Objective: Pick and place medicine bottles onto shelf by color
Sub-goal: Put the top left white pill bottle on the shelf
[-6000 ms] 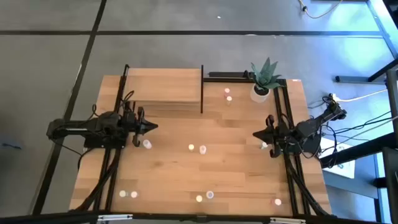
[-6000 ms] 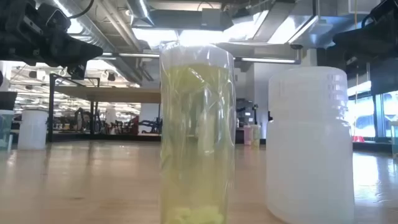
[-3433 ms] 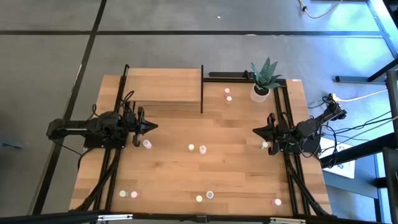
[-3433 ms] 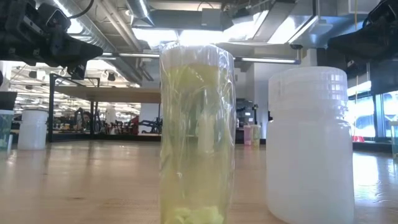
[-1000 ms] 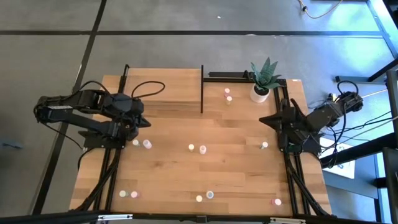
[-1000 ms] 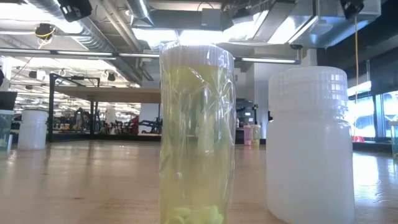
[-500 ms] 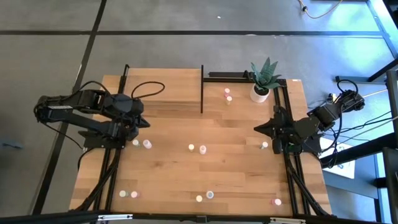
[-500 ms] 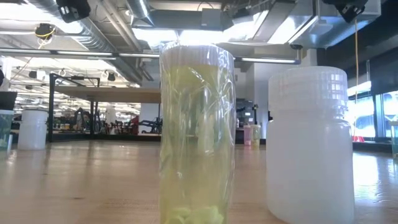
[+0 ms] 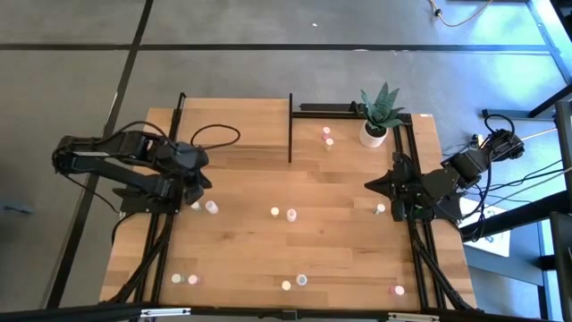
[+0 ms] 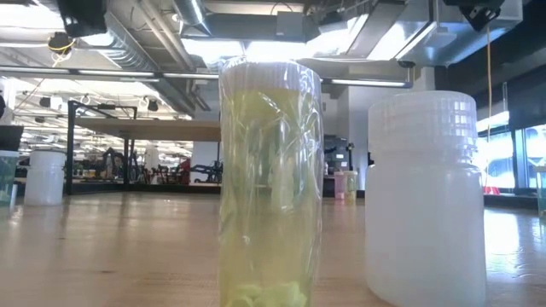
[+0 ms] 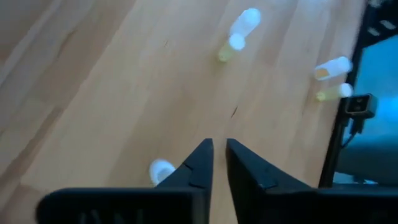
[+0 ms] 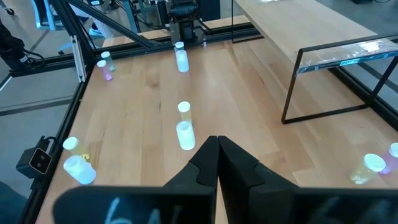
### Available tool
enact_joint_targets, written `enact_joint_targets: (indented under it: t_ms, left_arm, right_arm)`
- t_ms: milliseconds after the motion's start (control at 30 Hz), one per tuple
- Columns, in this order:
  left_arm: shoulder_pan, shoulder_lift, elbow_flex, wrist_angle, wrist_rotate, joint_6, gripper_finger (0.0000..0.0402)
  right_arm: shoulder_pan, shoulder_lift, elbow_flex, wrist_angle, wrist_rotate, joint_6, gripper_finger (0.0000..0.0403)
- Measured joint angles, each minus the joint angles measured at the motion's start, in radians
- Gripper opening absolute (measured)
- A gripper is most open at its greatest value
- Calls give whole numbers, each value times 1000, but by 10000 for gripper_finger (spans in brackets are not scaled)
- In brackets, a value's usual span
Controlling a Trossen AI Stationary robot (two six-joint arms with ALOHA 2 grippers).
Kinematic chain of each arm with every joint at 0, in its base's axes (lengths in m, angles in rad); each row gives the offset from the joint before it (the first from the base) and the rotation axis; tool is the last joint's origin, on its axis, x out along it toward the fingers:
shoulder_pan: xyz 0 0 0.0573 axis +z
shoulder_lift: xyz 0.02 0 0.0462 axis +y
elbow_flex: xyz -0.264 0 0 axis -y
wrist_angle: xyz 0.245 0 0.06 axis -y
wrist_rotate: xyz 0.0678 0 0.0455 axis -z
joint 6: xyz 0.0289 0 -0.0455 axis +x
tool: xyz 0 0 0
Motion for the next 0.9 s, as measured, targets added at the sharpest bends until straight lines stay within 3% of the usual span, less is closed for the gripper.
enact_joint_targets:
  t_ms: [300,900]
  left_arm:
    - [0,56,0,-120,-10,-237,126]
    - [0,121,0,-145,-18,-229,126]
  right_arm:
    - [0,0,0,0,0,-4,12]
    - [0,0,0,0,0,-13,12]
